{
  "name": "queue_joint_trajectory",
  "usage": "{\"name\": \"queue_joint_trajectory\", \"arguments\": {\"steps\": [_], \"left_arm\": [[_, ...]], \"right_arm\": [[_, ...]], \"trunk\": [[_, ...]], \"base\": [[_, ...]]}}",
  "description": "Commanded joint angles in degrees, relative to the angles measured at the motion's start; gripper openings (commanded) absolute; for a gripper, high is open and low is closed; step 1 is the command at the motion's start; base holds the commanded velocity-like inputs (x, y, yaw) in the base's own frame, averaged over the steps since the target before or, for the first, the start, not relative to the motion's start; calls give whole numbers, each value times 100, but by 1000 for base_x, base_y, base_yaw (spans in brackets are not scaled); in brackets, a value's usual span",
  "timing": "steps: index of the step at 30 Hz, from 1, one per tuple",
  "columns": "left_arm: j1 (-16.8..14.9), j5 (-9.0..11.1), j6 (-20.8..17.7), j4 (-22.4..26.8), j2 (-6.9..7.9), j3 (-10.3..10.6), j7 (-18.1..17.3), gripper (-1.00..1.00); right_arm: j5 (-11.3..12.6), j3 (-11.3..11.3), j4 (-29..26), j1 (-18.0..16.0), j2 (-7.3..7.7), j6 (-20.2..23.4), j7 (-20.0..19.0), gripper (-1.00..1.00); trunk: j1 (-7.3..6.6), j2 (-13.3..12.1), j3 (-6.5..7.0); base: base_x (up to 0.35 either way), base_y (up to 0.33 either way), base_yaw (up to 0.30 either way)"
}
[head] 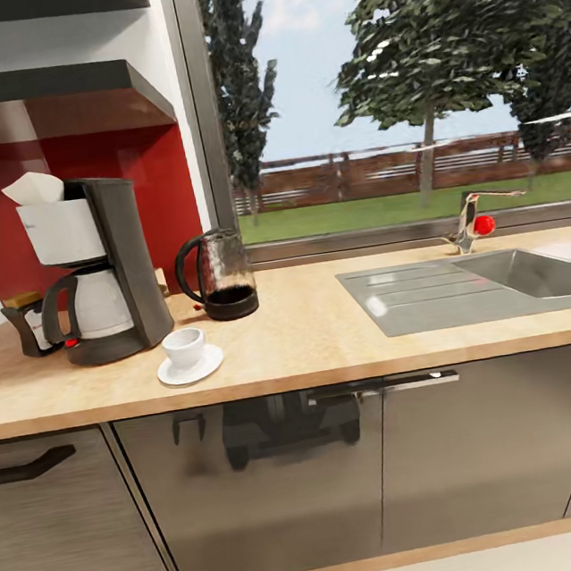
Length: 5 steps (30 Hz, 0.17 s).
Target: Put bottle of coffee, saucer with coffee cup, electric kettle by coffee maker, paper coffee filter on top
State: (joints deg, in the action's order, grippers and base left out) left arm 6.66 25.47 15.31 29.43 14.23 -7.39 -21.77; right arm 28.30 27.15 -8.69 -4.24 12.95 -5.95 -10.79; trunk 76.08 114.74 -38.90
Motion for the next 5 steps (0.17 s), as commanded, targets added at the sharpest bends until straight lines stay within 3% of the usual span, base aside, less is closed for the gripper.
{"name": "queue_joint_trajectory", "arguments": {"steps": [1, 5], "left_arm": [[2, 54, -16, 0, 0, -13, -43, 100], [2, 54, -18, -6, -4, -12, -32, 100]], "right_arm": [[61, 41, 62, -4, -55, -20, -17, 100], [61, 42, 138, -5, -132, -20, -12, 100]], "trunk": [[0, 2, -4], [0, 2, -4]], "base": [[0, 0, 0], [0, 0, 0]]}}
